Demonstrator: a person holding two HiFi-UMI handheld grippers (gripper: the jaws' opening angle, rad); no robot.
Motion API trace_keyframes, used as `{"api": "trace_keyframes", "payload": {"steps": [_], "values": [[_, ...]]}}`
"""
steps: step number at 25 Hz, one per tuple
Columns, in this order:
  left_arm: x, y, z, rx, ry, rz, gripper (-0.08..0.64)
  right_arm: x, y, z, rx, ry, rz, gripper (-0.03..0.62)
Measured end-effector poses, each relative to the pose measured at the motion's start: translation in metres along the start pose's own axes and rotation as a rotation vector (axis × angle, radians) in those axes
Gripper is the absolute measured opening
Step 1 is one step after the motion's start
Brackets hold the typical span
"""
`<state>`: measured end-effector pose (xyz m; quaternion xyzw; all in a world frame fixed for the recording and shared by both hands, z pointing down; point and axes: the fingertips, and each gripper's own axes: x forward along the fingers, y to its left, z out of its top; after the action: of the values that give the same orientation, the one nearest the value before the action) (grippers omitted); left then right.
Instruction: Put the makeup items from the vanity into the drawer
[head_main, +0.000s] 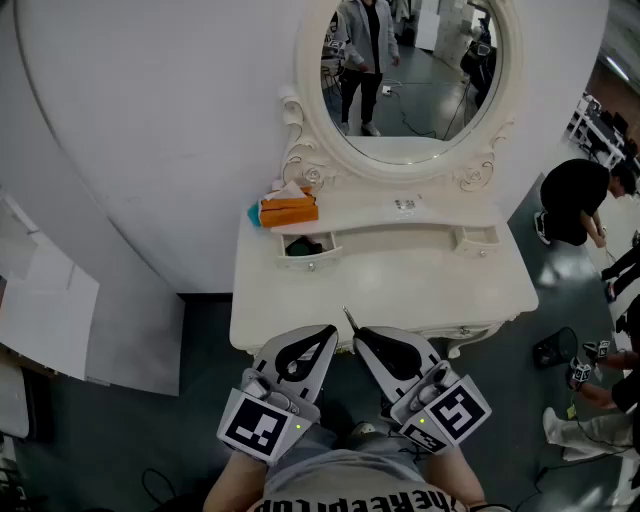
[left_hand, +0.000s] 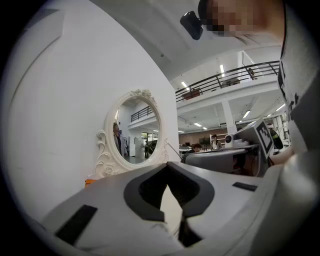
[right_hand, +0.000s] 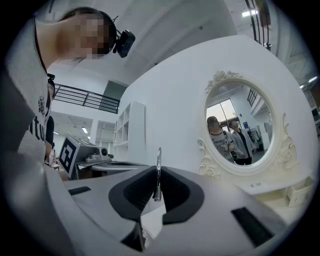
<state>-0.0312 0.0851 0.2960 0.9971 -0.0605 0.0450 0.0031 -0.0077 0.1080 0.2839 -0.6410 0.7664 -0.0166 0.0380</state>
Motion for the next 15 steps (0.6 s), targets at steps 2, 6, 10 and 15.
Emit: {"api": "trace_keyframes", "payload": {"steps": [2,6,10,15], "values": [[-0.002,0.002,0.0,0.002,0.0,0.0,0.02,0.002,0.001,0.0,0.0,-0.002,-0.001,0.043],[-0.004,0.007,-0.001,0.0,-0.003,-0.001,0.02,0.007,0.004,-0.001,-0.002,-0.001,-0.004,0.043],[-0.008,0.012,-0.002,-0.004,-0.003,0.001,0.02,0.012,0.007,-0.002,-0.002,0.005,-0.003,0.043],[-0.01,0.02,-0.004,-0.01,-0.001,-0.003,0.02,0.02,0.011,-0.005,-0.002,0.012,-0.007,0.043]]}}
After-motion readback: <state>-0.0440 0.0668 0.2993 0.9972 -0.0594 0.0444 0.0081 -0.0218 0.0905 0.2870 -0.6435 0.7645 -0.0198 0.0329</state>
